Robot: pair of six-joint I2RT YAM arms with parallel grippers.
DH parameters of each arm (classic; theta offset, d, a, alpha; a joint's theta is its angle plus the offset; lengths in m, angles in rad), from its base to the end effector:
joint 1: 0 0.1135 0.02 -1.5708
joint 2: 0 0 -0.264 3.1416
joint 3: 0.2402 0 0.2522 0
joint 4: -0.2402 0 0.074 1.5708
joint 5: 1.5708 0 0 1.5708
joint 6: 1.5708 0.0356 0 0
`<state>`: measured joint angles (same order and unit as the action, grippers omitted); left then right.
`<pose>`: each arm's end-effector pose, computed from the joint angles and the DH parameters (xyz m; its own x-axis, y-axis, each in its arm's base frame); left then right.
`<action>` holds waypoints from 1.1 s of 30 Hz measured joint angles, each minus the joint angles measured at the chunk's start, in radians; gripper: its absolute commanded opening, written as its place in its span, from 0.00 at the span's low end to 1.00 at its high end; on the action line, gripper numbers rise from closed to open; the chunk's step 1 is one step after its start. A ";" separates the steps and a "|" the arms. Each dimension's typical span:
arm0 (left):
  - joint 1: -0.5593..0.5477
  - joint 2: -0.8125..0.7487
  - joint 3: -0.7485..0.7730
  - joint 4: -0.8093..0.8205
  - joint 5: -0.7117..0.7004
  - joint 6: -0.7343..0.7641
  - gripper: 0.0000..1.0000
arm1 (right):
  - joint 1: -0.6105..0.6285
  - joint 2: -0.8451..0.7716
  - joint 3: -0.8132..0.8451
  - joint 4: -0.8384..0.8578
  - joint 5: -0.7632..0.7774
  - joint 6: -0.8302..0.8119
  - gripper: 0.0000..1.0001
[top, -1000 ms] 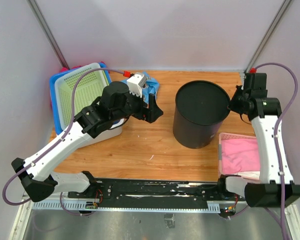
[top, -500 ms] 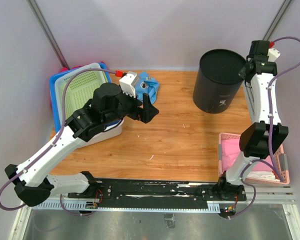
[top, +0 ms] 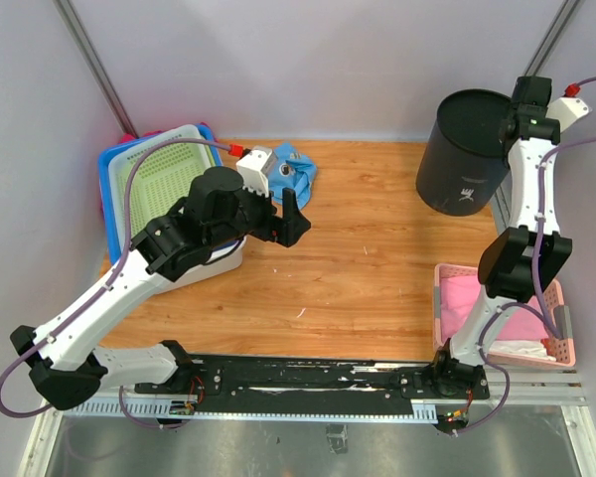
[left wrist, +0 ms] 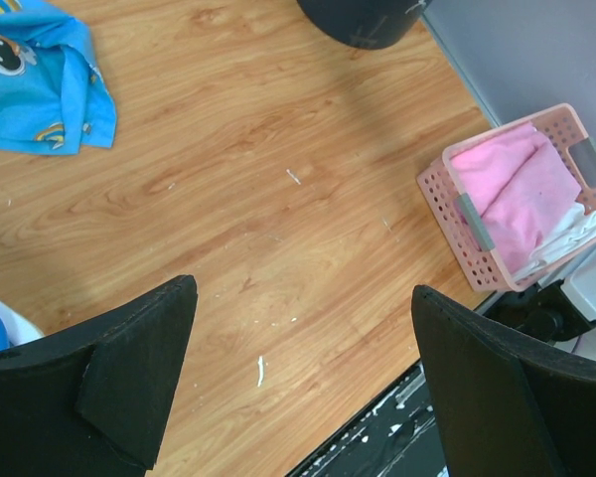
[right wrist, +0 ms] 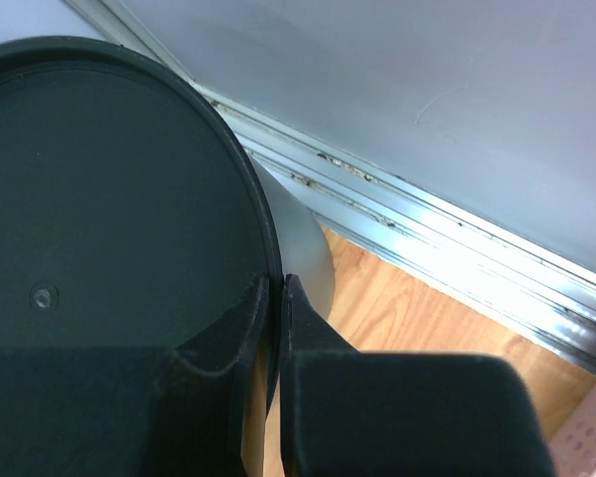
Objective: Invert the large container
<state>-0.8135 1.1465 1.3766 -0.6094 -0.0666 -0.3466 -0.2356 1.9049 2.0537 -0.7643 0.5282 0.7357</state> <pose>0.1651 -0.1712 0.4278 -0.4711 0.0050 -0.8821 0.5556 0.7783 -0.2924 0.4095 -0.1168 0.3981 -0.0124 0.5991 -0.8006 0.8229 0.4610 0.3322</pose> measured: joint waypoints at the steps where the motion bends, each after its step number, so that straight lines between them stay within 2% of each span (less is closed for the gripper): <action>1: 0.000 0.000 -0.001 -0.003 -0.001 -0.002 0.94 | -0.002 0.005 0.000 0.013 0.004 0.005 0.01; 8: 0.000 0.000 -0.001 -0.012 -0.010 -0.018 0.94 | -0.016 0.040 0.000 0.098 0.010 0.079 0.01; 10: 0.000 0.000 -0.001 -0.018 -0.013 -0.021 0.97 | -0.016 0.046 0.000 0.119 0.007 0.107 0.01; 14: 0.001 0.003 0.002 -0.034 -0.044 -0.039 0.99 | -0.018 0.050 0.000 0.142 -0.018 0.126 0.27; 15: 0.001 0.007 0.006 -0.042 -0.055 -0.045 0.99 | -0.019 0.049 0.000 0.143 -0.027 0.127 0.38; 18: 0.013 0.026 0.021 -0.065 -0.097 -0.061 0.99 | -0.023 0.024 -0.024 0.188 -0.078 0.114 0.58; 22: 0.079 0.048 0.032 -0.100 -0.119 -0.083 0.99 | -0.023 -0.145 -0.202 0.283 -0.143 0.064 0.71; 26: 0.162 0.078 0.065 -0.135 -0.122 -0.100 0.99 | -0.023 -0.410 -0.406 0.391 -0.200 0.001 0.74; 30: 0.226 0.116 0.110 -0.159 -0.156 -0.114 0.99 | -0.002 -0.648 -0.534 0.453 -0.270 -0.077 0.74; 33: 0.293 0.128 0.113 -0.172 -0.191 -0.135 0.99 | 0.101 -0.781 -0.640 0.472 -0.304 -0.134 0.74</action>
<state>-0.5205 1.2747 1.4895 -0.7818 -0.2573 -0.4812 -0.1345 1.1240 1.4136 -0.2928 0.2237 0.6022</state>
